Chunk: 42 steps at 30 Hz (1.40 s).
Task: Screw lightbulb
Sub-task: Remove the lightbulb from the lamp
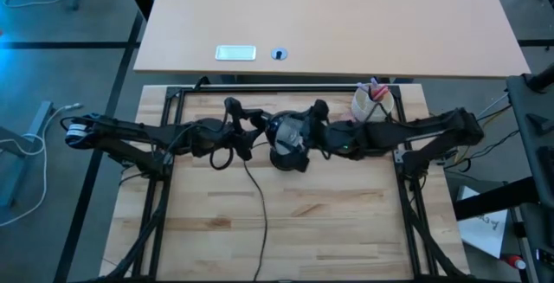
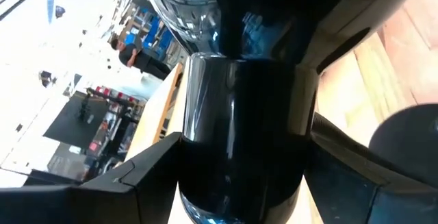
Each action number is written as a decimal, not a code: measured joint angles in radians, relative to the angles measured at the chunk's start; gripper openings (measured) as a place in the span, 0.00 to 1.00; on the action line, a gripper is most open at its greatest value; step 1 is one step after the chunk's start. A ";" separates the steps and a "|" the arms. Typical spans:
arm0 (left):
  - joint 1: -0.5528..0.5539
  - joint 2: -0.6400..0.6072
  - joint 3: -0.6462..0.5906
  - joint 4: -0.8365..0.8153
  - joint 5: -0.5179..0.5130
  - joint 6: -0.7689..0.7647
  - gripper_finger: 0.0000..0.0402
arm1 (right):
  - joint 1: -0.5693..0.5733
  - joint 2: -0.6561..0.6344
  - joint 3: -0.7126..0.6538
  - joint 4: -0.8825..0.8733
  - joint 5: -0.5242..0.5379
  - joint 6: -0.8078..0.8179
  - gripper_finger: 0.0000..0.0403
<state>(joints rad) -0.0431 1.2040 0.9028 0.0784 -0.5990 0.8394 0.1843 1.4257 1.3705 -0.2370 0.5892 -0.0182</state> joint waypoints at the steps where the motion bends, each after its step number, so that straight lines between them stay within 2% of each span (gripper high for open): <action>1: 0.003 0.002 0.000 0.000 0.006 0.007 0.65 | 0.008 -0.015 0.000 -0.027 0.000 -0.025 0.90; 4: 0.020 0.014 0.000 0.000 0.016 0.009 0.66 | 0.031 -0.066 0.000 -0.135 0.002 -0.062 0.90; 7: 0.047 0.021 0.000 -0.001 0.032 0.019 0.68 | 0.042 -0.125 0.000 -0.276 0.003 -0.015 0.90; 12: 0.124 0.036 0.001 0.048 0.043 0.162 0.74 | 0.047 -0.239 -0.048 -0.482 0.031 0.077 0.90; 18: 0.199 0.056 0.012 0.074 0.041 0.082 0.79 | 0.054 -0.393 -0.257 -0.468 0.066 0.142 0.90; 22: 0.201 0.071 0.017 0.078 0.034 0.061 0.81 | 0.076 -0.476 -0.424 -0.379 0.066 0.182 0.90; 25: 0.177 0.076 0.018 0.057 -0.026 0.027 0.81 | 0.114 -0.511 -0.520 -0.299 0.064 0.237 0.90; 30: 0.119 0.066 0.082 -0.237 -0.108 -0.116 0.82 | 0.223 -0.506 -0.578 -0.186 0.066 0.339 0.90; 36: 0.045 0.033 0.147 -0.520 -0.172 -0.295 0.82 | 0.297 -0.425 -0.542 -0.014 0.095 0.337 0.90; 39: 0.005 0.005 0.187 -0.744 -0.183 -0.466 0.82 | 0.313 -0.370 -0.472 -0.016 0.095 0.362 0.90; 42: -0.049 -0.023 0.220 -1.000 -0.173 -0.721 0.82 | 0.357 -0.300 -0.373 -0.013 0.098 0.317 0.90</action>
<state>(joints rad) -0.0918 1.1811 1.1229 -0.9216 -0.7720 0.1189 0.5415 1.1255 0.9975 -0.2502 0.6869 0.2990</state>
